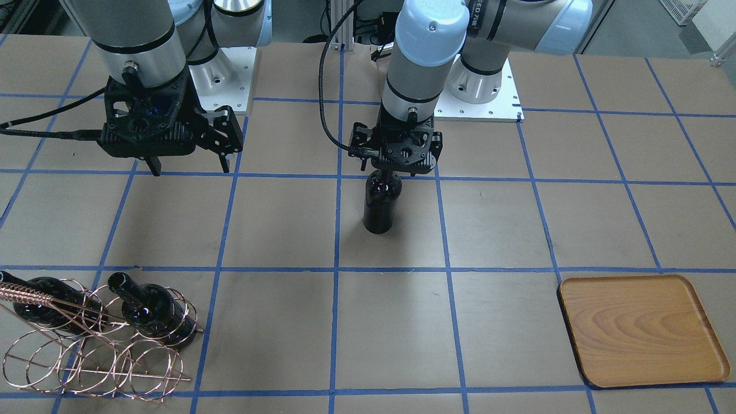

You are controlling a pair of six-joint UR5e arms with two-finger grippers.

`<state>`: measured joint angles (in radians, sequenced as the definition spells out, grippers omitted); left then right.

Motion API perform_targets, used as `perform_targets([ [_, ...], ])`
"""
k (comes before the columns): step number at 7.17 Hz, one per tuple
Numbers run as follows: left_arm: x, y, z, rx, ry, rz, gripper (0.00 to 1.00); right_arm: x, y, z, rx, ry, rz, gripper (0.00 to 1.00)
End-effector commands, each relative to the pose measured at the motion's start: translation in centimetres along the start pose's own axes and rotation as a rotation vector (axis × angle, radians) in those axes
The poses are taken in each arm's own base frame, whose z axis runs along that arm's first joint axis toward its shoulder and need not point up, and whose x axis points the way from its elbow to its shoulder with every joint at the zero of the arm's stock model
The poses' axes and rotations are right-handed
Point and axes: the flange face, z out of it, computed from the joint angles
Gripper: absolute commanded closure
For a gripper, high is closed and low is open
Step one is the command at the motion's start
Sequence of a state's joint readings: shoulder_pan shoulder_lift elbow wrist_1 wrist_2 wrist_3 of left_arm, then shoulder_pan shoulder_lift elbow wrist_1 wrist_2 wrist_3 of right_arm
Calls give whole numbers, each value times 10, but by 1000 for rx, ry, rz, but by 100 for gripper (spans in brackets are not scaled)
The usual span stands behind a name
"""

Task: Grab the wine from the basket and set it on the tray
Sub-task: 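Reach the left gripper down and grasp the standing bottle's neck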

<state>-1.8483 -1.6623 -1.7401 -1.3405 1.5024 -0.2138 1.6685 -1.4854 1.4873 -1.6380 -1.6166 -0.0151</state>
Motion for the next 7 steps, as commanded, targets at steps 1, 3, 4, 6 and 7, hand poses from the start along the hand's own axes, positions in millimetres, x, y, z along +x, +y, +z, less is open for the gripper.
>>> perform_targets([
  [1, 0, 0, 4, -11, 1, -6, 21, 2, 4, 3, -39, 1, 10, 0],
  [3, 0, 0, 3, -10, 2, -6, 40, 2, 4, 4, -47, -6, 14, 0],
  [4, -1, 4, 3, -29, -3, -9, 59, 2, 5, 3, -46, -8, 20, 0],
  [6, -2, 10, 1, -54, -6, -9, 85, 2, 5, 2, -42, -7, 22, 0],
  [7, -2, 10, 1, -54, -6, -9, 88, 2, 6, 2, -41, -9, 24, 0],
])
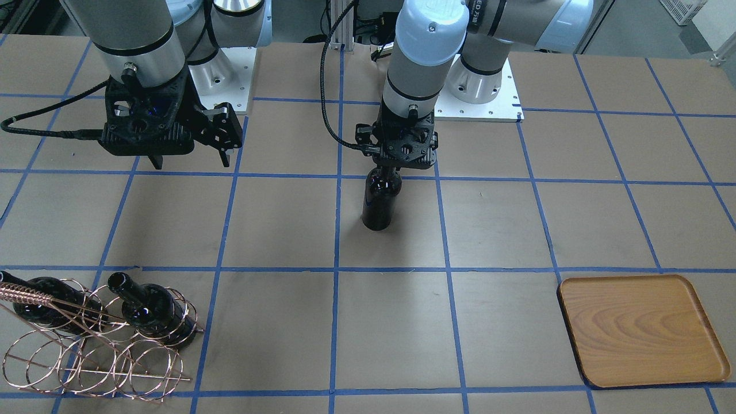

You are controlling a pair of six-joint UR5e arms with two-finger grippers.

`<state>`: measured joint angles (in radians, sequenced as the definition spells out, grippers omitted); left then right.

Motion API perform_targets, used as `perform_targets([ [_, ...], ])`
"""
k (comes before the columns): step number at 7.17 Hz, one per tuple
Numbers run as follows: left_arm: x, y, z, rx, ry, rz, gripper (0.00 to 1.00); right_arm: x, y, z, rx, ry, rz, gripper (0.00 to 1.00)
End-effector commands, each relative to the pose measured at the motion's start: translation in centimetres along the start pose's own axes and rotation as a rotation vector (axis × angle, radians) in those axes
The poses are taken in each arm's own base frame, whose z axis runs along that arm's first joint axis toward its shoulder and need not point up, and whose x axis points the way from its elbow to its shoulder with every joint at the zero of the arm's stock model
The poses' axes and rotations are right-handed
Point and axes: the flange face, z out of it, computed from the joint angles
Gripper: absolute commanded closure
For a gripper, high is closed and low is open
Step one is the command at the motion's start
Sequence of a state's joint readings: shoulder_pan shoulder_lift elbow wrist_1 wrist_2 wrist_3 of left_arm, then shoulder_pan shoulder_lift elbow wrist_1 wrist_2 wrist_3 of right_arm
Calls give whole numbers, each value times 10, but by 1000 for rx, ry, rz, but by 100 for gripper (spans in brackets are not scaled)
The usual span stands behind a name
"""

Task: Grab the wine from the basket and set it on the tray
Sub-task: 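Reach the left gripper down and grasp the standing bottle's neck, then lift the bottle with the left gripper and carry it over the wooden tray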

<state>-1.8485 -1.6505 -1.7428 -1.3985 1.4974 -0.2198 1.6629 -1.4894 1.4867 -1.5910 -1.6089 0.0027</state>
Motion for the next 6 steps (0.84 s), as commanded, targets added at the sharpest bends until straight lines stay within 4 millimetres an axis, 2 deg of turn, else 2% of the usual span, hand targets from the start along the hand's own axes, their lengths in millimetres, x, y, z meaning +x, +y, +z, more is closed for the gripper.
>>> perform_targets([
  [1, 0, 1, -12, 20, -3, 9, 92, 0, 1, -1, 2, 0, 17, 0],
  [2, -8, 1, -32, 45, -11, 9, 98, -1, 2, -1, 0, -1, 16, 0],
  [3, -21, -6, -58, 48, -47, 28, 100, -1, 2, 0, -3, 0, 16, 0],
  [5, -97, -35, -97, 44, -46, 73, 100, -1, 2, 0, -1, -1, 16, 0],
  [6, -141, -48, -102, 49, -37, 46, 100, -1, 2, 0, -3, 2, 16, 0],
])
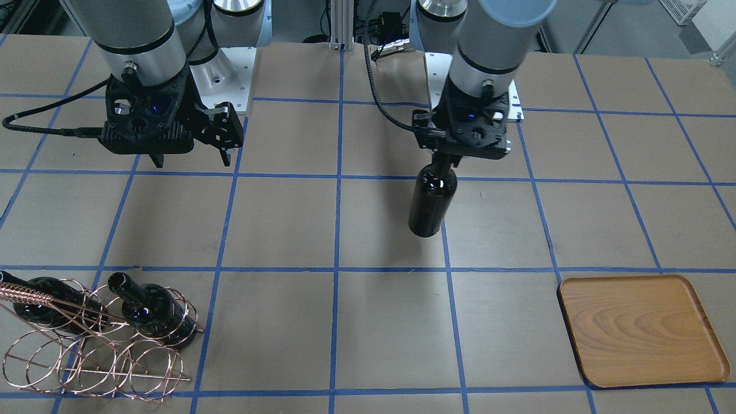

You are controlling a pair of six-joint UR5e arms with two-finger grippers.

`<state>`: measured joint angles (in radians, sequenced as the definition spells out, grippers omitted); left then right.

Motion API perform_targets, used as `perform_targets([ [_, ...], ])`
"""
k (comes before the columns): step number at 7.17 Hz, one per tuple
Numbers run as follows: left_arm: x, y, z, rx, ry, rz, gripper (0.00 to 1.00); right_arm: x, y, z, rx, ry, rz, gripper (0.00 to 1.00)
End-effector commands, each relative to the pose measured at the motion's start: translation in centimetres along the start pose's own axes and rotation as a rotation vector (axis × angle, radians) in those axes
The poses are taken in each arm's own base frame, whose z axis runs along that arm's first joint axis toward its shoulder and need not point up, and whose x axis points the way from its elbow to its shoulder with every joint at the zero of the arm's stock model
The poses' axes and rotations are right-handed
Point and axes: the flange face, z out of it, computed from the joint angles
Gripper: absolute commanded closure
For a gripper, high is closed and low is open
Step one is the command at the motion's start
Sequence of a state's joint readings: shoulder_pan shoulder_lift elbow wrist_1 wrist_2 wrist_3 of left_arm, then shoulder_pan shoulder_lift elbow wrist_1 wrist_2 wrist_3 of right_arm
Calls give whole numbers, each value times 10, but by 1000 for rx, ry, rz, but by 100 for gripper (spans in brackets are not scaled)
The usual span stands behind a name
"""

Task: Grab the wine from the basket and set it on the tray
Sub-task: 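Lift the bottle with the left gripper and carry it over the wooden tray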

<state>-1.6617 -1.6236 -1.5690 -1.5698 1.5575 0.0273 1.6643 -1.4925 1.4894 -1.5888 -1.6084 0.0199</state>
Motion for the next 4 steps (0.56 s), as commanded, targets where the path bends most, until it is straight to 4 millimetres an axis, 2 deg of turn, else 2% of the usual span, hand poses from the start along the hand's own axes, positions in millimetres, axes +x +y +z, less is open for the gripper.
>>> perform_targets([
  [1, -89, -24, -10, 12, 9, -15, 100, 1, 0, 0, -1, 5, 0, 0],
  [3, -184, -49, -36, 68, 6, -30, 100, 1, 0, 0, 1, 5, 0, 0],
  [4, -216, -56, -32, 65, 6, -5, 100, 1, 0, 0, -1, 7, 0, 0],
])
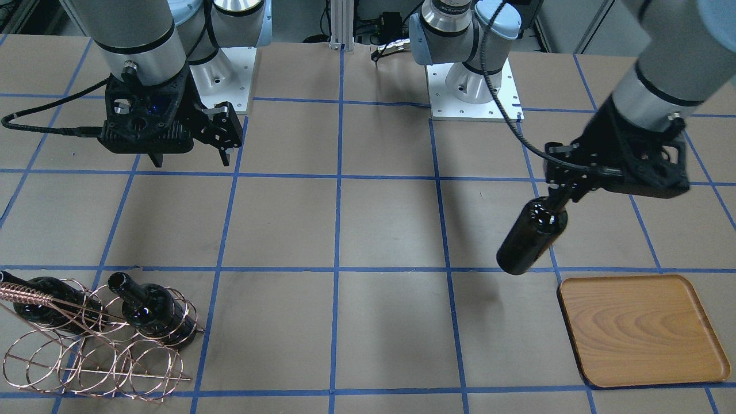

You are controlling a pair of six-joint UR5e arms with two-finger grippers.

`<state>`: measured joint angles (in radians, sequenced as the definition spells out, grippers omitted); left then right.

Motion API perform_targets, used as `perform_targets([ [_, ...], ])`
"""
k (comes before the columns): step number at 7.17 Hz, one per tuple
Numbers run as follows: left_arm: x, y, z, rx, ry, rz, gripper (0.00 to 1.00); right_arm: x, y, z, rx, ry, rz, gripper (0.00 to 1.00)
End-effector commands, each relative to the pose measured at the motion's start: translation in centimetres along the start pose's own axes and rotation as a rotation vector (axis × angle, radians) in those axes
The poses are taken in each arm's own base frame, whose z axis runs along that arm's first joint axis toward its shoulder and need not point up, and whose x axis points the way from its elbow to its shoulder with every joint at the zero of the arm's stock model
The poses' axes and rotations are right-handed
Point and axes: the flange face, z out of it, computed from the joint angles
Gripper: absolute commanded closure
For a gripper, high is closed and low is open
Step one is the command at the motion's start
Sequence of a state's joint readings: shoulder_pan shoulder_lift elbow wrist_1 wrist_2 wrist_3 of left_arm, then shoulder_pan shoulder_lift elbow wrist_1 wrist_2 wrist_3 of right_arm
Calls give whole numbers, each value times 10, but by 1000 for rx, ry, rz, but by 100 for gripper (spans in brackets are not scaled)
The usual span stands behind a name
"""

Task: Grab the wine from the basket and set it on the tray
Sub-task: 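Lift the bottle with the left gripper and carry it over the wooden tray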

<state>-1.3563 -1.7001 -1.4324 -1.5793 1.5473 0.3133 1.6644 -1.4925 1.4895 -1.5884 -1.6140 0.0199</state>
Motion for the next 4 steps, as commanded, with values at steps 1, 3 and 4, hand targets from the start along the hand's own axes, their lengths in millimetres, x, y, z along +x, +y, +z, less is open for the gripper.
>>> perform_targets([
  [1, -77, -19, 5, 8, -2, 6, 100, 0, 0, 0, -1, 1, 0, 0],
  [3, -151, -39, 16, 33, -19, -3, 100, 0, 1, -1, 1, 1, 0, 0],
  [4, -181, -46, 24, 39, -22, -7, 98, 0, 0, 0, -2, 1, 0, 0],
])
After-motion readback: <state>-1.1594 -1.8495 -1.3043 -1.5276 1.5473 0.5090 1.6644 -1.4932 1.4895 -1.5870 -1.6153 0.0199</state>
